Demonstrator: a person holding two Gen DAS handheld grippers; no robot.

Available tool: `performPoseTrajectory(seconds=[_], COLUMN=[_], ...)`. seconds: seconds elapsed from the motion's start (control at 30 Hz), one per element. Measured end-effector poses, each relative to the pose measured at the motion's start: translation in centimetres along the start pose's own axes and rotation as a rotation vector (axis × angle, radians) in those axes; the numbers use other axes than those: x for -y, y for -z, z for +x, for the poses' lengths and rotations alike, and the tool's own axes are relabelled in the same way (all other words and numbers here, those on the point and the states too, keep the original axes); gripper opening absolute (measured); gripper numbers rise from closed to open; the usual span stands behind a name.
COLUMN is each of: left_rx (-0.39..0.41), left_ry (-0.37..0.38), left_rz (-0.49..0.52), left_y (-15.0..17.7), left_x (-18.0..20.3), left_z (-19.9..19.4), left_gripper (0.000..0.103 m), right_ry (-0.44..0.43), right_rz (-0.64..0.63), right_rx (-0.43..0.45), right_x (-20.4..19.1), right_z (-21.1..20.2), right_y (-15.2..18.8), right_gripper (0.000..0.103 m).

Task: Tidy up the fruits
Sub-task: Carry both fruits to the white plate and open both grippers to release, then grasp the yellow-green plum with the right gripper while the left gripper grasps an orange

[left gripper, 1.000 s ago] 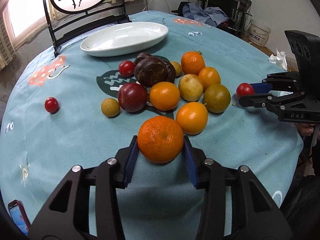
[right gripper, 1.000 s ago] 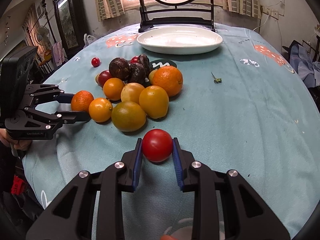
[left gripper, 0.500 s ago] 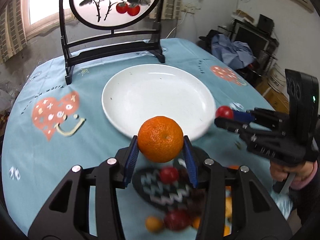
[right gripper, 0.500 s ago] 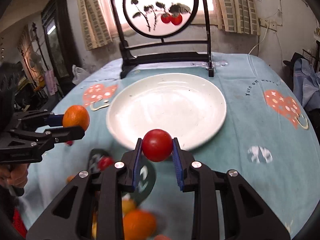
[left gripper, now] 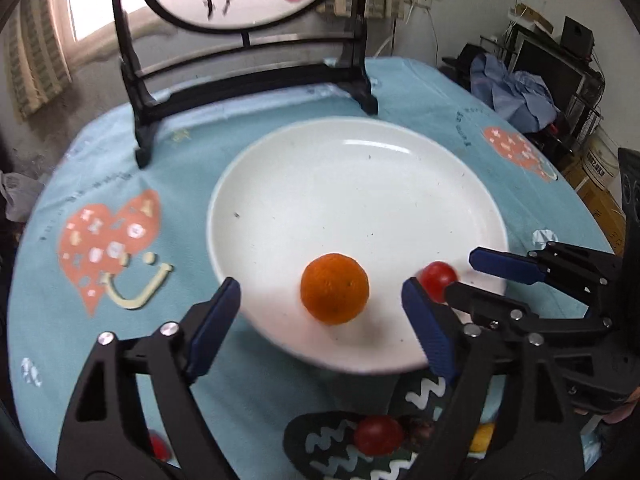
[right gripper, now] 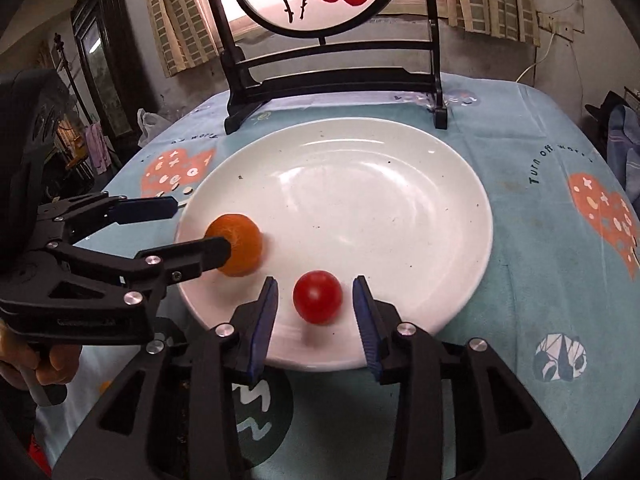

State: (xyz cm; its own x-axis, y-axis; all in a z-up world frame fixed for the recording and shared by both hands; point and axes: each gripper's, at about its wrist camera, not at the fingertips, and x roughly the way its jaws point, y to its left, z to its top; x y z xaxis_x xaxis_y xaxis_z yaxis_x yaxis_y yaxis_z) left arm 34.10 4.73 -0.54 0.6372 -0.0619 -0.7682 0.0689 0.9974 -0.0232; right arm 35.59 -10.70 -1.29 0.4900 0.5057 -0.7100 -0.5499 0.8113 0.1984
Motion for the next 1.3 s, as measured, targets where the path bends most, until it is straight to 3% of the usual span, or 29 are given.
performPoseTrajectory(seconds=[0.07, 0.17, 0.23, 0.33, 0.47, 0.57, 0.7, 1.07, 1.3], left_rx=[0.032, 0.099, 0.126, 0.127, 0.098, 0.115, 0.117, 0.085, 0.07], left_ry=[-0.001, 0.005, 0.006, 0.003, 0.05, 0.003, -0.045, 0.008, 0.032], left_rz=[0.017, 0.009, -0.009, -0.064, -0.126, -0.174, -0.202, -0.231, -0.249], left_y=[0.8, 3.2, 5.2, 9.4, 14.9, 18.4, 21.4, 22.0, 22.0], left_x=[0.3, 0.4, 0.5, 0.5, 0.6, 0.7, 0.9, 0.3, -0.1], left_z=[-2.4, -6.4, -8.5, -11.0, -13.0, -14.0, -13.6, -13.0, -12.7], left_gripper=[0.092, 0.095, 0.096, 0.101, 0.101, 0.101, 0.101, 0.101, 0.101], right_ry=[-0.006, -0.007, -0.027, -0.007, -0.063, -0.01, 0.013, 0.014, -0.008], right_rz=[0.0, 0.008, 0.025, 0.085, 0.137, 0.104, 0.066, 0.094, 0.133], right_rx=[0.052, 0.116, 0.124, 0.113, 0.07, 0.046, 0.007, -0.014, -0.03], right_x=[-0.6, -1.4, -1.8, -2.2, -3.3, -5.3, -7.1, -7.8, -7.3], right_z=[-2.5, -6.0, -7.7, -10.1, -12.7, -13.3, -12.3, -10.5, -9.8], right_y=[0.8, 3.0, 4.7, 8.3, 13.7, 16.9, 18.3, 17.8, 17.5], right_gripper=[0.042, 0.056, 0.056, 0.056, 0.056, 0.056, 0.056, 0.056, 0.049])
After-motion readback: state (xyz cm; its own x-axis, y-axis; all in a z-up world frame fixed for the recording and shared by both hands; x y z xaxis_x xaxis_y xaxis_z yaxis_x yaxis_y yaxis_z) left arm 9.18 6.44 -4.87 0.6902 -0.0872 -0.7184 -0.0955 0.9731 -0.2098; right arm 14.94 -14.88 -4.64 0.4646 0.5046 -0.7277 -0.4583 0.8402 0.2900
